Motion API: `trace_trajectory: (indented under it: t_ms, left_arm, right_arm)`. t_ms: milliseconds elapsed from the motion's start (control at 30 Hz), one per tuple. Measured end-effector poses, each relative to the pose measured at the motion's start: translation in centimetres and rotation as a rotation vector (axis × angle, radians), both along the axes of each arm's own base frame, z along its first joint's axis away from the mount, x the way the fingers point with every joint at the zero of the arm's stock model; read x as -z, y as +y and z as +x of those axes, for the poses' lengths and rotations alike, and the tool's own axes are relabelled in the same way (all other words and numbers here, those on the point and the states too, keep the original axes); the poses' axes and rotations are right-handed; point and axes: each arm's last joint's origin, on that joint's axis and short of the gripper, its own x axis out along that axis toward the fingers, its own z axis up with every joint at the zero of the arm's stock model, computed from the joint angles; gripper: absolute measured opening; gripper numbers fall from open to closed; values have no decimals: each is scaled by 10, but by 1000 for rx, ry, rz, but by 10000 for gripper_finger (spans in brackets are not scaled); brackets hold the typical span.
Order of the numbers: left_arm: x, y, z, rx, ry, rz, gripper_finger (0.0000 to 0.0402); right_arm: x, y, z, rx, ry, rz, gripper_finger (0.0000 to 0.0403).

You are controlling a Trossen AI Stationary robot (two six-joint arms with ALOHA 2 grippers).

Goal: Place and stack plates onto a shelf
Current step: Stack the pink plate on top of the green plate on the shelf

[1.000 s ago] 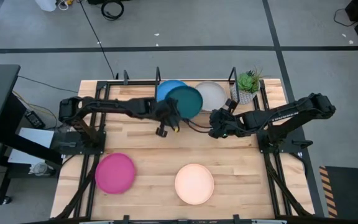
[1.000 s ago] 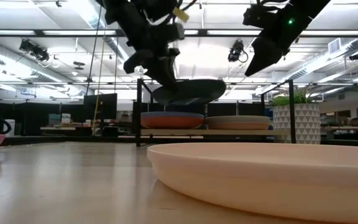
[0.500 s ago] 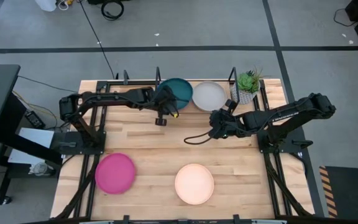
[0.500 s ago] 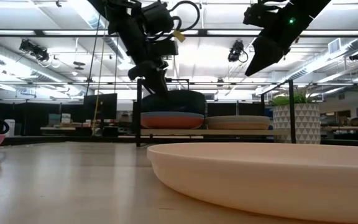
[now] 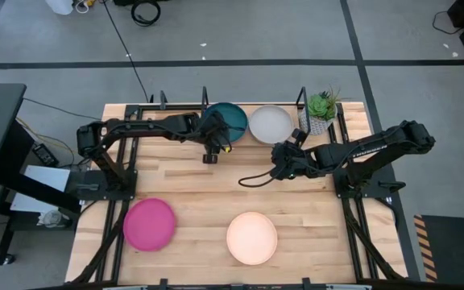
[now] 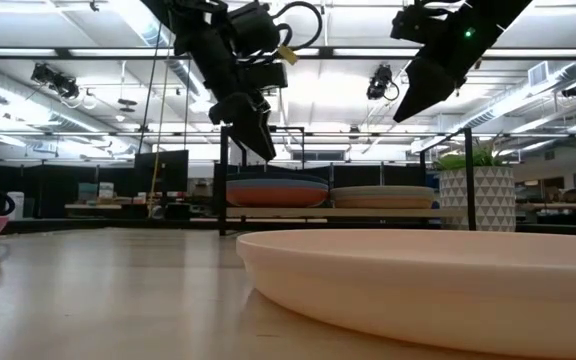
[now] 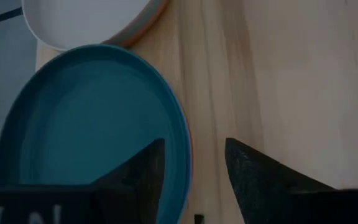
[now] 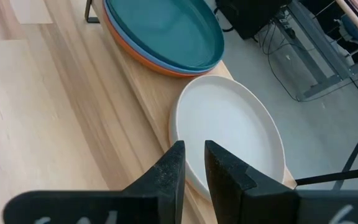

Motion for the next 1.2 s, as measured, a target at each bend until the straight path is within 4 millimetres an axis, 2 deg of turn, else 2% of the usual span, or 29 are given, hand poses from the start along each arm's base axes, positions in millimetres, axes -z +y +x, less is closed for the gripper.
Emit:
trace_trajectory:
  t_ms: [267,600,867,1067,1200]
  left_arm:
    - [13,3,11,-25,-26,-14,172]
    - [13,7,13,-41,-48,9,172]
    - [37,9,24,-30,-14,15,172]
    - [22,8,32,-14,-138,69,172]
    - [6,-7,32,55,-197,51,171]
  right_arm:
    - [0,1,1,-15,-10,17,68]
    - [2,2,2,-30,-13,15,68]
    - [2,3,2,-37,-14,15,68]
    - [2,4,2,-43,-12,15,68]
    - [2,4,2,-43,-11,15,68]
